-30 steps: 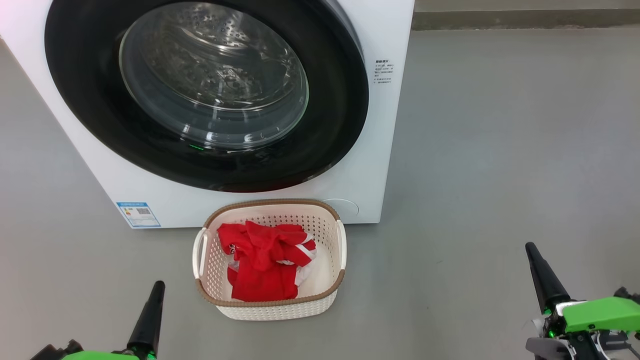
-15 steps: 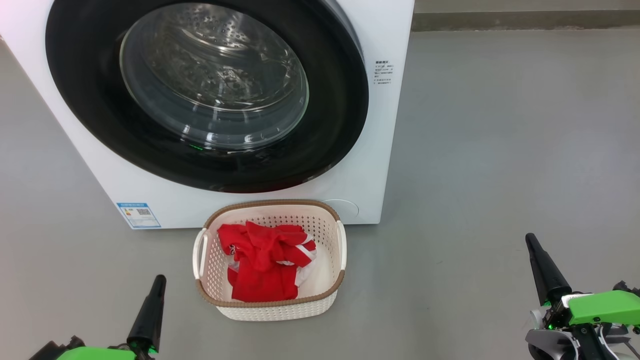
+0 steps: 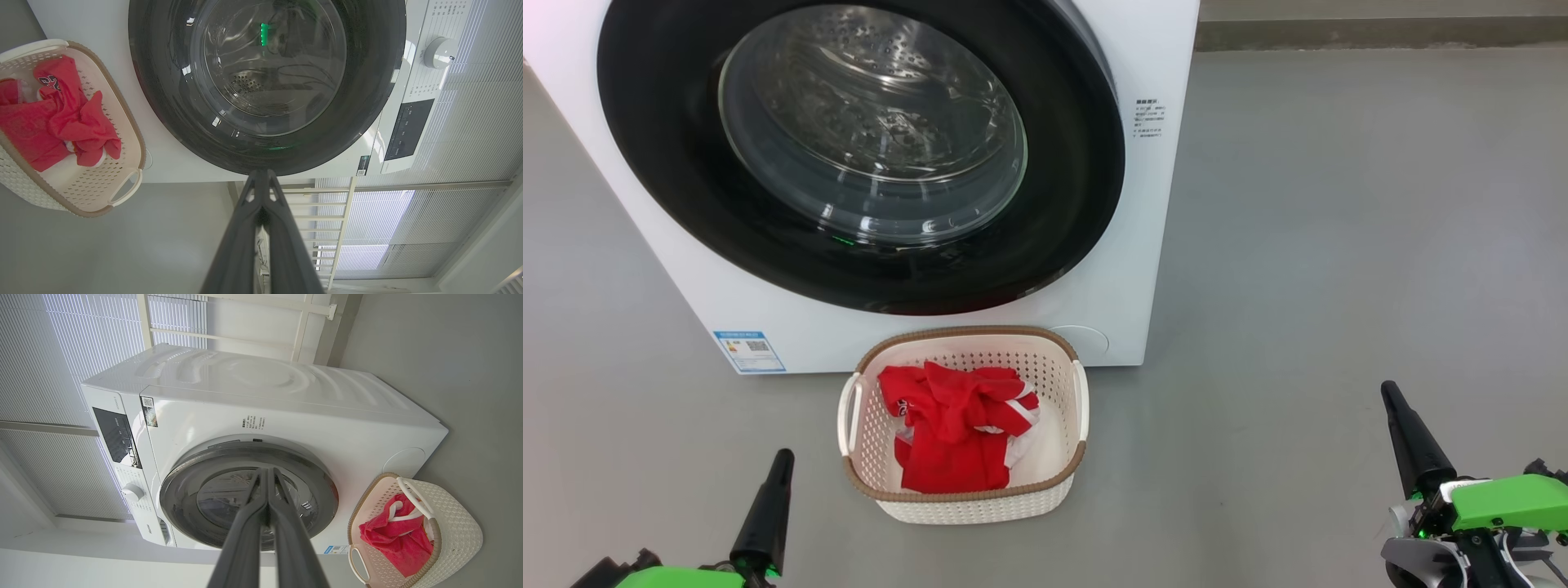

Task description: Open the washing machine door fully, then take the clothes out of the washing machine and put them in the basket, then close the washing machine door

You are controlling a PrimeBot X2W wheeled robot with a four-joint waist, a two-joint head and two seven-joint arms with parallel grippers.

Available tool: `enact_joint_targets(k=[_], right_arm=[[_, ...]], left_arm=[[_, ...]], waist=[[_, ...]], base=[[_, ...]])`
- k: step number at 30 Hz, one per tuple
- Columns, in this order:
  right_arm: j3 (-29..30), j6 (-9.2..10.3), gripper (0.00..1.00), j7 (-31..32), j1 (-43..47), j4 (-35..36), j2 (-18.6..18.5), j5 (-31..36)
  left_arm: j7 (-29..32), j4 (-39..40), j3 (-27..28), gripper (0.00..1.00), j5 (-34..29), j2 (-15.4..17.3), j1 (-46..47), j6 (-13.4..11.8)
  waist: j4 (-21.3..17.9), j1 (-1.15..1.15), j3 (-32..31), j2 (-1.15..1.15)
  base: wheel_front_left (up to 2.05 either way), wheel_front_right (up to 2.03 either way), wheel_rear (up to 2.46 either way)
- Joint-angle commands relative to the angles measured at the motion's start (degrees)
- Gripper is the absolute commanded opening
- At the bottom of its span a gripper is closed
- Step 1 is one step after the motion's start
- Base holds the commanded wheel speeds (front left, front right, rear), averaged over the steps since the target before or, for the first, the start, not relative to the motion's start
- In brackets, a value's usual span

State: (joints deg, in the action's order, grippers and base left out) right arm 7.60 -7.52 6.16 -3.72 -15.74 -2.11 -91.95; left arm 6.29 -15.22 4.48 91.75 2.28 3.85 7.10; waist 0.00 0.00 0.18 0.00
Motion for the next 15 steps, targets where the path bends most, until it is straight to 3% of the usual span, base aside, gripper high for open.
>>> enact_joint_targets(k=[1,15], right_arm=[[-1.02,0.03,0.00,0.38,-2.47,1.71,-0.76,-0.17],[-1.03,0.03,0.00,0.36,-2.47,1.71,-0.76,-0.18]], left_arm=[[0.24,1.19,2.09,0.00,0.37,0.60,2.34,0.39],[0.23,1.19,2.08,0.00,0.38,0.60,2.34,0.39]], waist=[[0.00,0.00,0.00,0.00],[0.00,0.00,0.00,0.00]], base=[[0.00,0.00,0.00],[0.00,0.00,0.00]])
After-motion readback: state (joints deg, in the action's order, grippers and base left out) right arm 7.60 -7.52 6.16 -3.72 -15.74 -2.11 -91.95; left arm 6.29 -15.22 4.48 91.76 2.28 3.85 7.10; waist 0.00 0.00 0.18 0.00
